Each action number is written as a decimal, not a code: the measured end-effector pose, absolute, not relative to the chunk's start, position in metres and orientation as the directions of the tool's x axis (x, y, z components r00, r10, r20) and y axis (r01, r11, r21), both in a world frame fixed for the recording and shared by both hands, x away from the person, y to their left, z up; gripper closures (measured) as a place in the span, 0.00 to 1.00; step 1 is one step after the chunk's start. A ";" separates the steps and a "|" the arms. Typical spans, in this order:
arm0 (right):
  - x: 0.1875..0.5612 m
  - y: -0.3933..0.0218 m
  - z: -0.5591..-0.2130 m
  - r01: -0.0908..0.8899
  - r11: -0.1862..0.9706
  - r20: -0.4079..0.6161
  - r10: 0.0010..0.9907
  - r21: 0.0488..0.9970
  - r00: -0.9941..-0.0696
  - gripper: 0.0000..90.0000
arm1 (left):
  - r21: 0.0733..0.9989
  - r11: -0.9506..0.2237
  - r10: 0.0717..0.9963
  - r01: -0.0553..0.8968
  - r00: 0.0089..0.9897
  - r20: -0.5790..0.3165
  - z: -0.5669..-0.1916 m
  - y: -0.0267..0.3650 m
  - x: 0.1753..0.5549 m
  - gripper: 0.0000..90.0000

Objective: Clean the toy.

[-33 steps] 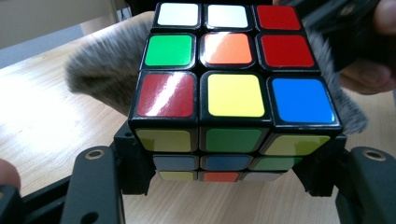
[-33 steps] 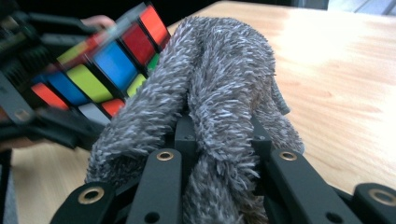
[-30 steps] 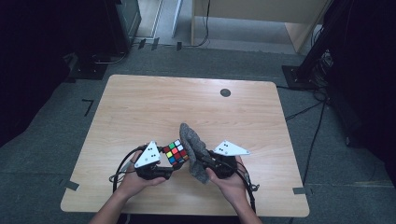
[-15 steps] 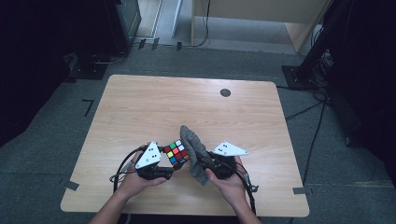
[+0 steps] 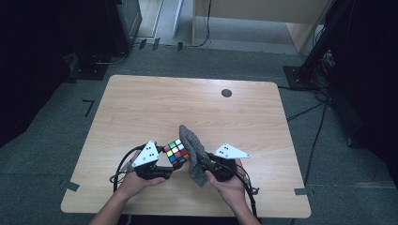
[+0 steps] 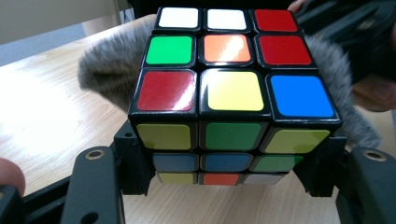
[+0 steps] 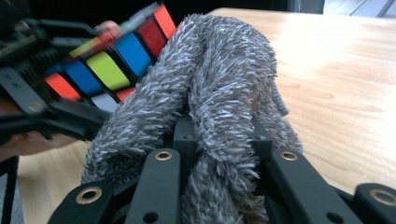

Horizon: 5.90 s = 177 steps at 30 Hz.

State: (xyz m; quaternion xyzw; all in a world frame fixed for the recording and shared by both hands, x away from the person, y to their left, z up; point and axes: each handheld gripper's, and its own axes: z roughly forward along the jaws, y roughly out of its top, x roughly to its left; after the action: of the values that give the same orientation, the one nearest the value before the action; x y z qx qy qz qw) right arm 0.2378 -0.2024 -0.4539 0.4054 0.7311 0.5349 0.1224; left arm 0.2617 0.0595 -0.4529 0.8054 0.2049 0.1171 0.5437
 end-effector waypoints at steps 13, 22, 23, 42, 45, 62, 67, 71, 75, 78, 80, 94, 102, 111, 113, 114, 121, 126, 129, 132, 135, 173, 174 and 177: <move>0.230 -0.203 -0.444 0.417 0.056 0.257 0.712 0.907 -0.654 0.82 | 0.935 -0.296 0.413 0.194 0.909 -0.058 -0.448 0.061 0.259 0.38; 0.228 -0.207 -0.437 0.389 0.036 0.252 0.705 0.921 -0.662 0.82 | 0.918 -0.356 0.430 0.176 0.903 -0.006 -0.453 0.057 0.258 0.38; 0.228 -0.207 -0.437 0.389 0.036 0.252 0.705 0.921 -0.662 0.82 | 0.918 -0.356 0.430 0.176 0.903 -0.006 -0.453 0.057 0.258 0.38; 0.226 -0.205 -0.443 0.398 0.011 0.278 0.698 0.917 -0.660 0.82 | 0.933 -0.313 0.408 0.178 0.912 -0.037 -0.445 0.058 0.256 0.38; 0.229 -0.205 -0.449 0.436 0.018 0.301 0.698 0.900 -0.650 0.82 | 0.939 -0.297 0.408 0.175 0.912 -0.041 -0.442 0.060 0.255 0.38; 0.234 -0.206 -0.454 0.472 0.048 0.314 0.688 0.880 -0.654 0.82 | 0.939 -0.297 0.392 0.172 0.919 -0.044 -0.443 0.060 0.257 0.37; 0.228 -0.210 -0.441 0.397 -0.002 0.288 0.693 0.918 -0.662 0.82 | 0.926 -0.339 0.378 0.165 0.925 -0.027 -0.448 0.054 0.256 0.38; 0.225 -0.208 -0.439 0.386 -0.016 0.289 0.689 0.923 -0.665 0.82 | 0.929 -0.334 0.376 0.158 0.926 -0.022 -0.446 0.052 0.253 0.37; 0.236 -0.208 -0.452 0.480 0.077 0.297 0.697 0.874 -0.652 0.81 | 0.939 -0.278 0.382 0.203 0.920 -0.086 -0.444 0.059 0.258 0.38; 0.236 -0.216 -0.448 0.449 0.050 0.269 0.740 0.892 -0.616 0.81 | 0.908 -0.376 0.437 0.184 0.900 -0.002 -0.447 0.055 0.259 0.38; 0.231 -0.218 -0.437 0.394 0.027 0.240 0.755 0.919 -0.610 0.81 | 0.865 -0.463 0.467 0.195 0.883 0.051 -0.454 0.046 0.260 0.38; 0.221 -0.191 -0.435 0.327 0.157 0.109 0.738 0.932 -0.666 0.80 | 0.818 -0.548 0.499 0.174 0.853 0.153 -0.456 0.025 0.249 0.38; 0.216 -0.185 -0.429 0.314 0.161 0.114 0.703 0.936 -0.702 0.80 | 0.823 -0.542 0.491 0.168 0.859 0.147 -0.456 0.024 0.248 0.38; 0.226 -0.200 -0.433 0.356 0.121 0.141 0.767 0.927 -0.626 0.80 | 0.821 -0.545 0.492 0.169 0.858 0.150 -0.455 0.024 0.247 0.38; 0.224 -0.199 -0.432 0.345 0.132 0.131 0.756 0.929 -0.641 0.80 | 0.822 -0.542 0.499 0.173 0.854 0.149 -0.455 0.025 0.248 0.38; 0.222 -0.196 -0.431 0.336 0.136 0.129 0.742 0.932 -0.658 0.80 | 0.823 -0.539 0.505 0.181 0.851 0.143 -0.455 0.025 0.250 0.38; 0.217 -0.180 -0.431 0.316 0.169 0.116 0.690 0.934 -0.715 0.80 | 0.814 -0.558 0.486 0.164 0.859 0.160 -0.456 0.021 0.246 0.38; 0.228 -0.196 -0.435 0.355 0.136 0.147 0.733 0.925 -0.664 0.81 | 0.812 -0.559 0.493 0.170 0.855 0.160 -0.455 0.023 0.247 0.38; 0.227 -0.201 -0.432 0.357 0.135 0.148 0.734 0.924 -0.662 0.81 | 0.820 -0.543 0.508 0.181 0.848 0.149 -0.454 0.025 0.249 0.38; 0.218 -0.186 -0.429 0.323 0.165 0.132 0.675 0.932 -0.726 0.81 | 0.821 -0.541 0.509 0.181 0.848 0.149 -0.455 0.022 0.248 0.38; 0.218 -0.180 -0.430 0.323 0.187 0.122 0.666 0.928 -0.736 0.81 | 0.814 -0.554 0.499 0.174 0.853 0.156 -0.458 0.018 0.245 0.38; 0.225 -0.198 -0.422 0.322 0.154 0.113 0.729 0.934 -0.675 0.81 | 0.851 -0.499 0.529 0.162 0.835 0.151 -0.451 0.025 0.246 0.38; 0.223 -0.194 -0.421 0.313 0.166 0.106 0.713 0.935 -0.694 0.81 | 0.850 -0.499 0.530 0.167 0.835 0.148 -0.452 0.025 0.247 0.38; 0.217 -0.179 -0.421 0.292 0.203 0.084 0.672 0.935 -0.736 0.81 | 0.842 -0.514 0.514 0.163 0.845 0.150 -0.454 0.022 0.246 0.38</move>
State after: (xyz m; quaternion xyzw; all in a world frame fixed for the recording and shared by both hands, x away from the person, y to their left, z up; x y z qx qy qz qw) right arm 0.2168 -0.1790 -0.4213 0.3190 0.7557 0.5448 0.1741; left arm 0.2457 0.0217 -0.4538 0.8479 0.1998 0.1944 0.4509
